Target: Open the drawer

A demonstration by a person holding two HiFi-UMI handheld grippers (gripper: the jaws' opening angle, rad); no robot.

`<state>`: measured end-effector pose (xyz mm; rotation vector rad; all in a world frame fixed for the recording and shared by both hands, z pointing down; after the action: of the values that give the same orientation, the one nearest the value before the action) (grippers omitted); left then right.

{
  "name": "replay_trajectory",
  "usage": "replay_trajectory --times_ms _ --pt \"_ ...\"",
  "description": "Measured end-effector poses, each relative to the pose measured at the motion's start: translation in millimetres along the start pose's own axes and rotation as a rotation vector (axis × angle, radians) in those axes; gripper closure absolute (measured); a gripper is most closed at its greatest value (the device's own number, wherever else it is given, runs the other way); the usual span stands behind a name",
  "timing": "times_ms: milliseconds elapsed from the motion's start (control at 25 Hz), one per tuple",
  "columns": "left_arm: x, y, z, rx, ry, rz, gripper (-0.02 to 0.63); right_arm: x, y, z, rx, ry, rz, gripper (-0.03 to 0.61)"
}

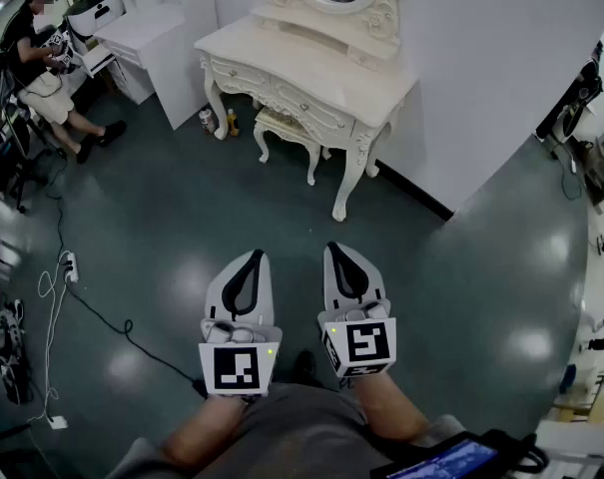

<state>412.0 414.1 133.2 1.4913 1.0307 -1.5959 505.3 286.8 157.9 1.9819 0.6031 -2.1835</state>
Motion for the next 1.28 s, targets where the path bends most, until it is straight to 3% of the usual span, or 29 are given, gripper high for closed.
replay_trajectory --times_ms 760,1280 --pt "-19 3 3 0.042 -0.030 -0.024 0.598 -19 1 8 0.073 -0.025 0.014 0.565" --pt "-33 -68 75 0.019 -0.085 -0.051 0.598 -35 -2 97 0.016 -0.084 0.032 0.565"
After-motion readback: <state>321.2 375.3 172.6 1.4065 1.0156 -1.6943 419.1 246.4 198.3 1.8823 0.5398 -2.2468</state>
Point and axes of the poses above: the fingertips, and each gripper's own axes: z forward along the fingers, y to its right, x out of its top, the point moved 7 cm from there along -z, backward along the fingers, and after that the axes turned 9 degrees about -z, right-handed, at the moved point
